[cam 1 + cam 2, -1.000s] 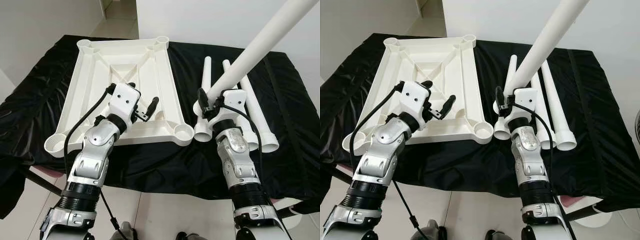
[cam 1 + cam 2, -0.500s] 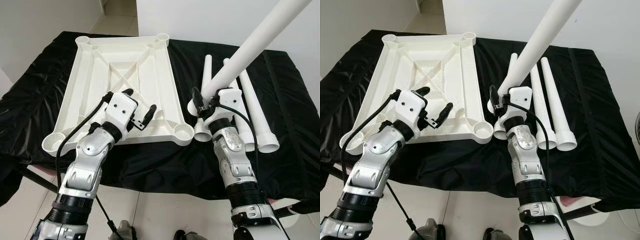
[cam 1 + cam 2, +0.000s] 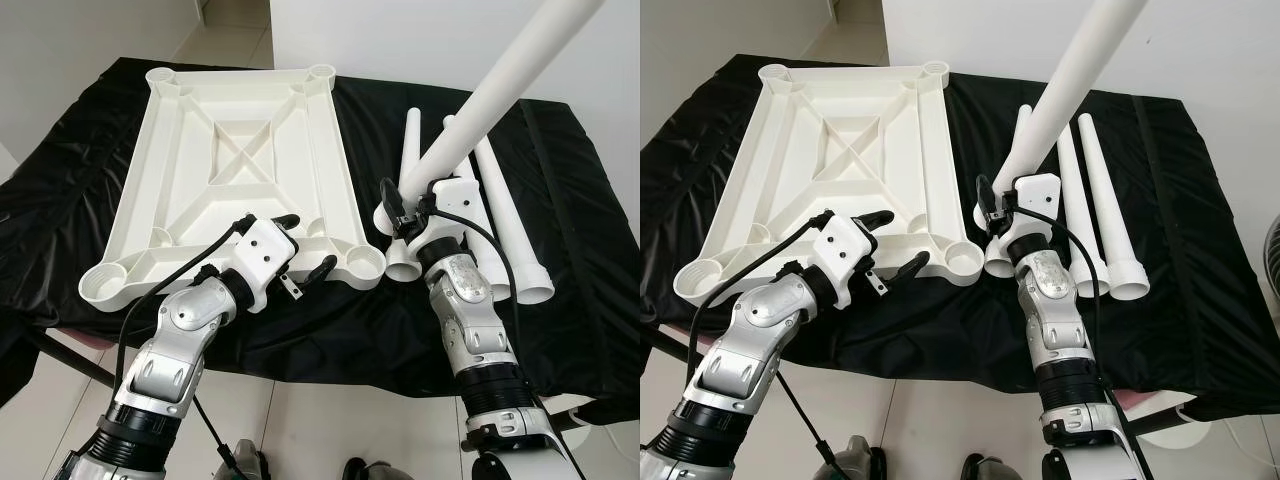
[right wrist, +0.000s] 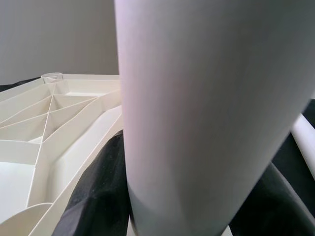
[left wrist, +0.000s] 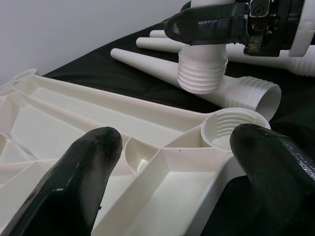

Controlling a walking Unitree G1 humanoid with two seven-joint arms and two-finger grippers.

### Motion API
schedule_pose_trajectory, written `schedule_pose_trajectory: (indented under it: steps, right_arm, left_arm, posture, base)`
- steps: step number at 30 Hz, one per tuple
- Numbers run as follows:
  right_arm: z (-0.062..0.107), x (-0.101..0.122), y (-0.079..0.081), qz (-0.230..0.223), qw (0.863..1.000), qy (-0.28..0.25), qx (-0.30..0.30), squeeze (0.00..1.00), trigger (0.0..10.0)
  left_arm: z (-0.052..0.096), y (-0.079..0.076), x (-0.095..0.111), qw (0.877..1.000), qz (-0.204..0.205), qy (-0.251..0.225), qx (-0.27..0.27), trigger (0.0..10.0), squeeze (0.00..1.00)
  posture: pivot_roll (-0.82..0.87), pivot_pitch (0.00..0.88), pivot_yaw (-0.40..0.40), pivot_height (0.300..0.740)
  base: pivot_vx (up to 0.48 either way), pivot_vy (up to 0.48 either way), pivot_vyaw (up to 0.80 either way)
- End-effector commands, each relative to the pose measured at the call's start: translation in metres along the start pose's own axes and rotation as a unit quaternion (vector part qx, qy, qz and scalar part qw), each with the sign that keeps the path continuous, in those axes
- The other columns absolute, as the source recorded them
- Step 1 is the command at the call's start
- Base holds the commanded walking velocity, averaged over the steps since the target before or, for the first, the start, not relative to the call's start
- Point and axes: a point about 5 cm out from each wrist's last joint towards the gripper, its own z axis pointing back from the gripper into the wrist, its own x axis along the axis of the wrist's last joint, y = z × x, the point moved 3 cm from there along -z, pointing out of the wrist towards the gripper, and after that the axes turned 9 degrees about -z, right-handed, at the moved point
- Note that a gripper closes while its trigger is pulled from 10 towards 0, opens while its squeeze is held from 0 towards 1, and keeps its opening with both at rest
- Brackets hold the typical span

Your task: Building children table

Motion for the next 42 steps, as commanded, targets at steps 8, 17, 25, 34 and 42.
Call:
schedule_pose_trajectory:
  steps: [8,17,25,34,42]
  right_arm:
    - [0.005,-0.002,0.010,0.008,0.999,0.007,0.031,0.00,10.0]
    - [0.006,0.000,0.016,0.007,0.999,0.004,0.049,0.00,10.0]
    - [0.009,-0.001,0.016,0.014,0.999,0.007,0.052,0.00,10.0]
    - [0.011,-0.002,0.018,0.014,0.998,0.009,0.057,0.00,10.0]
    - [0.008,-0.002,0.024,0.009,0.998,0.006,0.068,0.00,10.0]
  left_arm:
    - [0.003,-0.010,-0.002,0.999,0.008,0.003,-0.043,10.0,0.00]
    - [0.003,-0.015,-0.002,0.998,0.006,0.001,-0.058,10.0,0.00]
    - [0.004,-0.014,-0.004,0.998,0.009,0.003,-0.063,10.0,0.00]
    - [0.006,-0.014,-0.008,0.998,0.005,0.012,-0.066,10.0,0.00]
    - [0.009,-0.013,-0.019,0.997,-0.004,0.034,-0.069,10.0,0.00]
  posture:
    - [0.22,0.135,-0.021,0.740]
    - [0.21,0.136,-0.014,0.740]
    - [0.20,0.132,-0.012,0.740]
    - [0.20,0.120,-0.014,0.740]
    - [0.20,0.109,-0.014,0.740]
  base:
    - [0.000,0.000,0.00]
    - [0.000,0.000,0.00]
    - [0.000,0.000,0.00]
    - [0.000,0.000,0.00]
    - [0.000,0.000,0.00]
